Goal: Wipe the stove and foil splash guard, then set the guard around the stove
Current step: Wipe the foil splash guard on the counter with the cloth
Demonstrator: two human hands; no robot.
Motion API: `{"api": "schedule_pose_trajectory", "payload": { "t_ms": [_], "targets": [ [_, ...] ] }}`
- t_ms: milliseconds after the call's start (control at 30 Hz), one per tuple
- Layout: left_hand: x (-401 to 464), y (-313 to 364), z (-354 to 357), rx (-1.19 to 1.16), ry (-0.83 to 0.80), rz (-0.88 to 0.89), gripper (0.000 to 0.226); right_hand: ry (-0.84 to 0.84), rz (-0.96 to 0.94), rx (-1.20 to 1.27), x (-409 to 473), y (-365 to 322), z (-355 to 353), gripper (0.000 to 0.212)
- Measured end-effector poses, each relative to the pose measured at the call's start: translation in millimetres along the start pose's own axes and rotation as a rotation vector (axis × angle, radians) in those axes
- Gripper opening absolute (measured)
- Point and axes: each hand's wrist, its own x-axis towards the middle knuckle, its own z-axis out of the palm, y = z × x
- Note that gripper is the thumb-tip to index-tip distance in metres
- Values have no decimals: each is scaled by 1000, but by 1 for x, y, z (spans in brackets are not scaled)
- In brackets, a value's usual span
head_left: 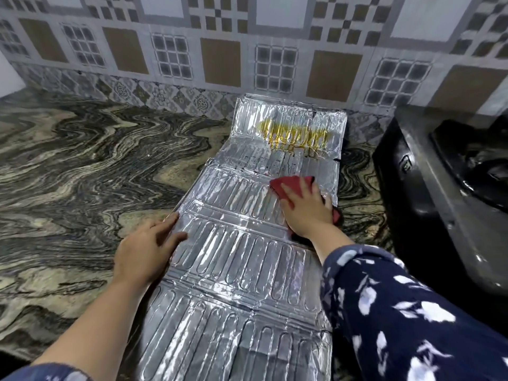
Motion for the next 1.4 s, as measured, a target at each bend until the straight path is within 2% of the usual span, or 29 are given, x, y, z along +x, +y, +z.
{"api": "schedule_pose_trajectory", "payload": {
  "t_ms": [267, 400, 500, 600, 700, 867, 1167, 1267, 1400],
  "targets": [
    [-6, -7, -9, -66, -24, 65, 61, -10, -10, -2, -46, -4, 5, 52],
    [-8, -7, -10, 31, -18, 93, 64, -60, -78, -11, -73, -13, 8, 53],
    [-4, 9, -9, 115, 21, 60, 53, -91, -154, -5, -79, -6, 0, 53],
    [3, 35, 2, 207, -47, 168, 54, -19, -276, -136, -77, 9, -7, 55],
    [13, 60, 21, 164, -157, 103, 62, -22, -388, -113, -71, 7, -2, 53],
    [21, 74, 41, 217, -173, 32, 75, 5, -263, -35, -29, -2, 4, 56],
    [20, 69, 46, 238, -114, 52, 83, -8, 87, 25, 94, 24, -19, 61],
    [21, 68, 47, 241, -107, 55, 80, -10, 56, 35, 119, 0, -20, 59],
    [22, 68, 48, 225, -100, 49, 79, -35, -173, 57, 118, -51, -17, 56]
  ]
}}
